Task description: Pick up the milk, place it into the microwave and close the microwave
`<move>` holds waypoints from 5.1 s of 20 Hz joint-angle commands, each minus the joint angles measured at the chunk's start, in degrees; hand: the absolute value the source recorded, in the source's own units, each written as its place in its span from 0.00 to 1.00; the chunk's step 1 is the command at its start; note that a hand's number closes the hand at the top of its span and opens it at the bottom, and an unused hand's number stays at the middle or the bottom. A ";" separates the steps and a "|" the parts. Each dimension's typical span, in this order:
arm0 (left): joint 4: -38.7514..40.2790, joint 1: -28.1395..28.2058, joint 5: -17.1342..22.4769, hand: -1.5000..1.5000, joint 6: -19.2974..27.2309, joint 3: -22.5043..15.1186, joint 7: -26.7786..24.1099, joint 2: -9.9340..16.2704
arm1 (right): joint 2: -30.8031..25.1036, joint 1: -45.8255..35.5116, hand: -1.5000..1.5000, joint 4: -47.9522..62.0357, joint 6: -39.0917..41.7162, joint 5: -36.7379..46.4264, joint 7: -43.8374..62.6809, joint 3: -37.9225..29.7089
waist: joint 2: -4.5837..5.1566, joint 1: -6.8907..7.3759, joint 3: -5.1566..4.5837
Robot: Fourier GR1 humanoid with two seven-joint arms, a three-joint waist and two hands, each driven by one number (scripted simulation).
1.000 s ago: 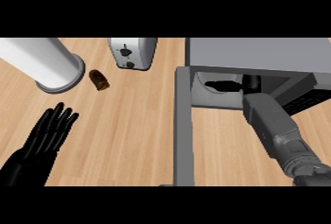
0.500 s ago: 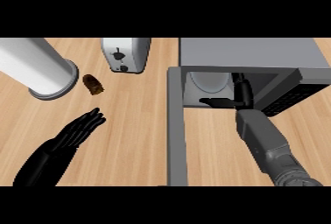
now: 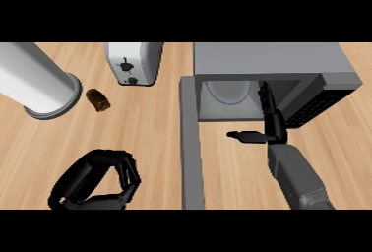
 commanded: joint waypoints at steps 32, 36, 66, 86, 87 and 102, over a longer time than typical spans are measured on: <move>39.41 -27.03 5.38 1.00 46.47 -48.57 -8.42 -2.49 | -5.94 52.68 0.00 -84.99 18.93 -15.55 27.89 9.96 | 0.77 -4.67 -0.16; 38.00 -30.47 11.74 1.00 52.62 -50.34 -9.66 -2.47 | -6.94 51.81 0.00 -88.47 20.52 -17.57 31.52 11.09 | 1.11 -6.22 -0.27; 53.79 -54.97 41.74 1.00 64.07 -37.36 -19.54 -2.51 | -15.88 48.07 0.00 -101.48 29.15 -34.93 43.96 11.44 | 4.56 -16.94 -0.31; 58.61 -57.73 49.47 1.00 63.24 -37.61 -27.93 -2.51 | -19.41 44.62 0.00 -103.92 28.26 -41.15 48.28 8.85 | 5.21 -18.85 -0.11; 58.91 -57.34 49.81 1.00 62.76 -37.80 -28.54 -2.51 | -19.29 44.26 0.00 -104.11 27.85 -41.56 48.59 8.99 | 5.14 -18.01 -0.16; 60.84 -57.98 53.05 1.00 63.09 -38.12 -32.94 -2.51 | -21.66 42.73 0.00 -104.81 27.01 -45.28 50.83 6.44 | 5.55 -19.05 -0.09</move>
